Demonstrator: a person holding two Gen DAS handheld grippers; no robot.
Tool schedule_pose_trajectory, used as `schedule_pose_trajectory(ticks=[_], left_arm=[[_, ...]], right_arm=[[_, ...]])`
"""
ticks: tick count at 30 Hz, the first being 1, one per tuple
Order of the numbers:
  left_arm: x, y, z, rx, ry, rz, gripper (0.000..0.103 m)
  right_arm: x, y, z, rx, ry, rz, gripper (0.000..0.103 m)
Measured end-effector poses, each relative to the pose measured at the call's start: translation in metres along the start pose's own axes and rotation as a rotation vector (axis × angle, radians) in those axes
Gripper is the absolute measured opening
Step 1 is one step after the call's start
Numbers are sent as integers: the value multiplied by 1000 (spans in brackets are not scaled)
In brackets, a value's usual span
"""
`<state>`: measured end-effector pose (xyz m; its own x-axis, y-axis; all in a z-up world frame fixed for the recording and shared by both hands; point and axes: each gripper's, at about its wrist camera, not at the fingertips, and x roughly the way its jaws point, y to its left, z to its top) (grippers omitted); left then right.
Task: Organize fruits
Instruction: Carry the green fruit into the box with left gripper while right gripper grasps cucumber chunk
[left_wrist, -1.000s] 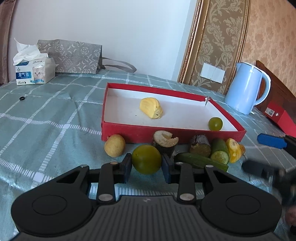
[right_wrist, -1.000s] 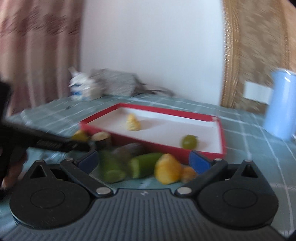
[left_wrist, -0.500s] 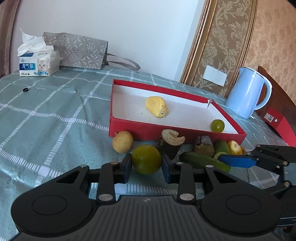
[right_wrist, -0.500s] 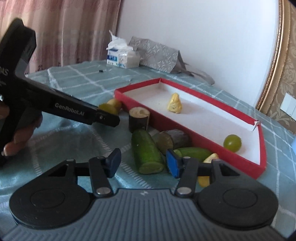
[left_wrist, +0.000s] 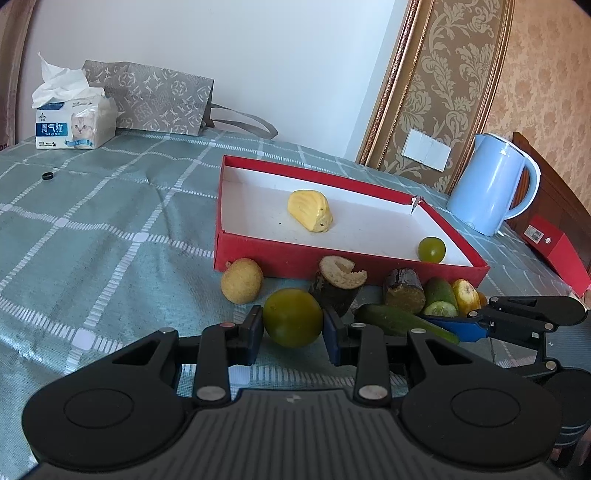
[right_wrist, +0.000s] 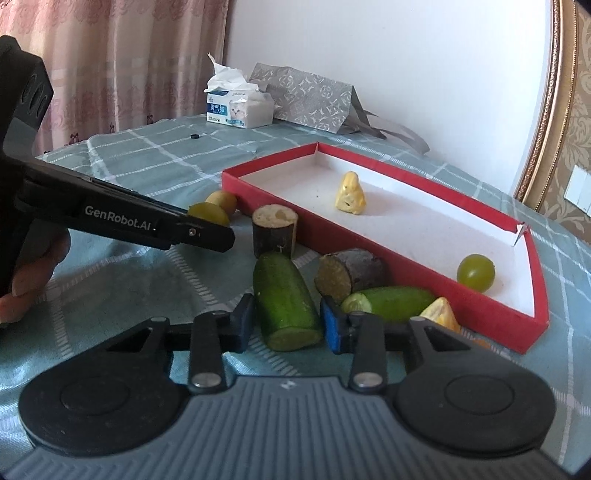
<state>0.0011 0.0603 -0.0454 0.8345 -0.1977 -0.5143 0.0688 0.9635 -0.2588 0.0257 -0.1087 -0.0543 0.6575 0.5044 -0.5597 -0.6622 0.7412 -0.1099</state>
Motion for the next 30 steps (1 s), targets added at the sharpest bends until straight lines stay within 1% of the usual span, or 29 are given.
schedule_pose_trajectory(ticks=[4,10,15,20,24,26,30], left_arm=[[-4,-5,0,33,-15,26,33],[-10,-8,12,48,-36,24,33],[-5,-17,34,86,-64,34,33],[13,-24,64,116,-72,36,33],[35,-27,81,130,-50,58,33],[48,-26,88,133,-24,61,33],[69,-20,94,127,34,104,33]], right_arm=[[-3,0,-2,8,-14,-8,33],[-16,-5,-2,42,-50,-7,31],[-15,-3,-6,27,-28,-5,31],[-12,0,-7,15,-11,-8,31],[-12,2,-7,7,-16,-17,31],[-12,2,-7,10,-22,-16,31],[-13,2,-7,15,-29,-9,31]])
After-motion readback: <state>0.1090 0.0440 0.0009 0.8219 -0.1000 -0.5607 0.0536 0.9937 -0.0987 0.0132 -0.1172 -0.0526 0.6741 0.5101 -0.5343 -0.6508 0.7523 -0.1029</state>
